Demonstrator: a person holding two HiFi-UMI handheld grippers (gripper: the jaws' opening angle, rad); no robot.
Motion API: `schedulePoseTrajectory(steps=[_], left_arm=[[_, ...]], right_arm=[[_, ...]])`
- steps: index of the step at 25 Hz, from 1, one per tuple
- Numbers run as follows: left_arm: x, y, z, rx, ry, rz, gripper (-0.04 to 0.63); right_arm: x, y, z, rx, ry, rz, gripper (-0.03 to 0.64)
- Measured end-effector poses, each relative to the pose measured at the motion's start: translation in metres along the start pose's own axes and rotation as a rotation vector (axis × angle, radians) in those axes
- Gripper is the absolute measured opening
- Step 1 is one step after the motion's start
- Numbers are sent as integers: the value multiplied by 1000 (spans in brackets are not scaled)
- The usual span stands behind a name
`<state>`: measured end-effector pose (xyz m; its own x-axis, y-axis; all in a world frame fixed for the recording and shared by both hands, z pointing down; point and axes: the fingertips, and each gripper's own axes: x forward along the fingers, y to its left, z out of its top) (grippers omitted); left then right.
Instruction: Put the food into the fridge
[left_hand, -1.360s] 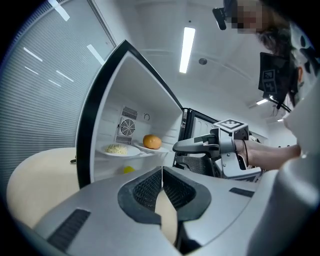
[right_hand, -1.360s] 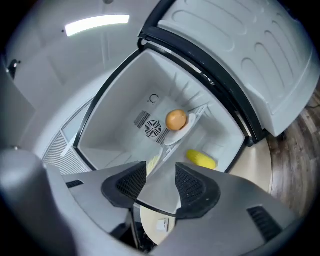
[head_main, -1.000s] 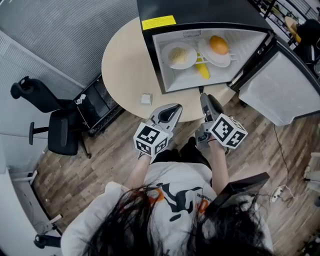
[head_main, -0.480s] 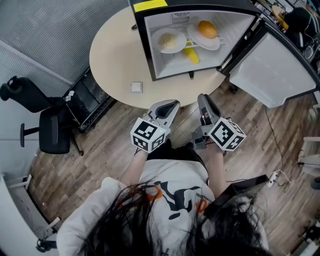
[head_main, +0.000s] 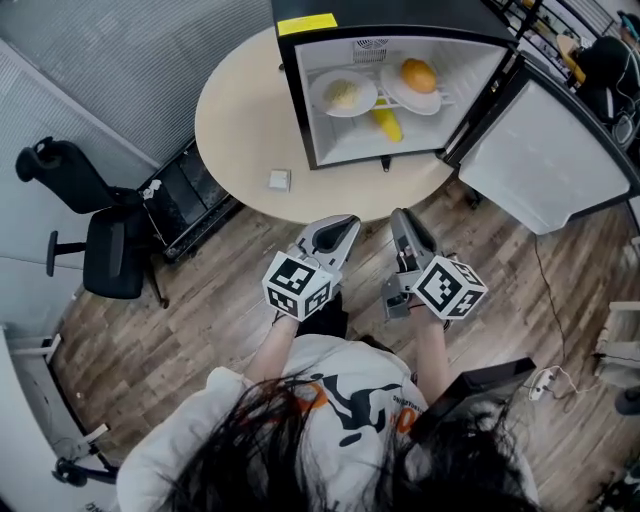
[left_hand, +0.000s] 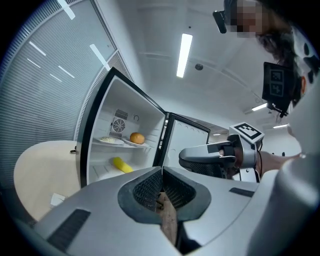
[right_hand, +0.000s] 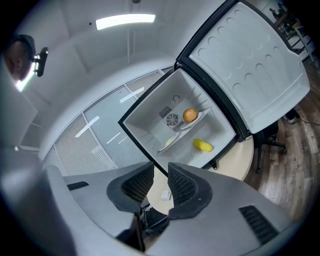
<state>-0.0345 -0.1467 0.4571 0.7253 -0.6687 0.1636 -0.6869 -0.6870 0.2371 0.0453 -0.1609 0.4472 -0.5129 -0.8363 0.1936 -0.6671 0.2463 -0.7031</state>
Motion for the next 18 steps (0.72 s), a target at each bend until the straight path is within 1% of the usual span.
schedulePoseTrajectory(steps=[9, 18], left_arm=[[-28, -52, -12, 3, -15, 83, 14], [-63, -123, -41, 0, -4, 103, 14]], right_arm=[[-63, -1, -13, -32, 34, 52, 97], [-132, 7, -45, -67, 77, 93, 89]])
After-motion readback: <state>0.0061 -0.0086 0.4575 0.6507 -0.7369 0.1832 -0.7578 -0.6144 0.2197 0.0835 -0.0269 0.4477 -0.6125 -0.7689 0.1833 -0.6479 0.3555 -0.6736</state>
